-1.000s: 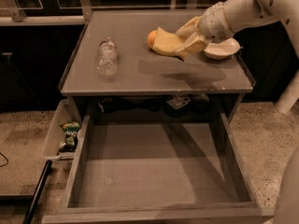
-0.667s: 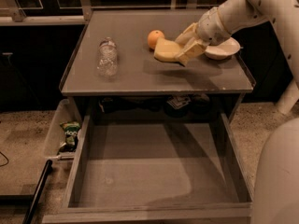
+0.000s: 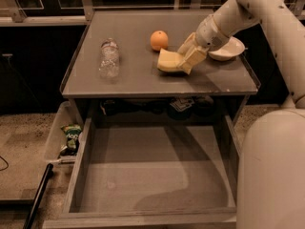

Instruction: Pick sponge from top drawer and place on counter

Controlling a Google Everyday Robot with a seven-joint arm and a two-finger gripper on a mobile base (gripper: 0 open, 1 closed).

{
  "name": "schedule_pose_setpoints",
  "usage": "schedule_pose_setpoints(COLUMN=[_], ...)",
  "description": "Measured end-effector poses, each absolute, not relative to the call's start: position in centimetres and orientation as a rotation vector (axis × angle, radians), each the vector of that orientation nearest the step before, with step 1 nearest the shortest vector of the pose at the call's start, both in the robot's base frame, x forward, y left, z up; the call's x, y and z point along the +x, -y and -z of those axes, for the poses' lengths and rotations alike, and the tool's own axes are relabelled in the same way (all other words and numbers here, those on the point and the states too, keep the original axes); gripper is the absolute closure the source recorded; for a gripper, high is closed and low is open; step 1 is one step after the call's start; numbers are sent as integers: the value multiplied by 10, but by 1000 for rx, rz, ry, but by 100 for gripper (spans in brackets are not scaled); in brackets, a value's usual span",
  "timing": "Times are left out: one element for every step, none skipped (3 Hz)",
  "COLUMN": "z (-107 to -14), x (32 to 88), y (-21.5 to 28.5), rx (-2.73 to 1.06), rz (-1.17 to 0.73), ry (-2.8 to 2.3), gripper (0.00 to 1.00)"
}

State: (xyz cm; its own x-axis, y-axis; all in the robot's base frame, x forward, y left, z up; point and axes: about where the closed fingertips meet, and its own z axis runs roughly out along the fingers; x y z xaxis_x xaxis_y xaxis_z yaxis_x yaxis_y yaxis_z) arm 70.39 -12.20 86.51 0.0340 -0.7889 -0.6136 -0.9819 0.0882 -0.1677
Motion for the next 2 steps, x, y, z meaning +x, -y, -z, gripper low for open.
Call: schedule_pose_setpoints(z=[-854, -854], x=[706, 706], y=[121, 121], rx=[-1750, -1750], rz=[-441, -441], ry=[-1845, -1845], gripper=[100, 81])
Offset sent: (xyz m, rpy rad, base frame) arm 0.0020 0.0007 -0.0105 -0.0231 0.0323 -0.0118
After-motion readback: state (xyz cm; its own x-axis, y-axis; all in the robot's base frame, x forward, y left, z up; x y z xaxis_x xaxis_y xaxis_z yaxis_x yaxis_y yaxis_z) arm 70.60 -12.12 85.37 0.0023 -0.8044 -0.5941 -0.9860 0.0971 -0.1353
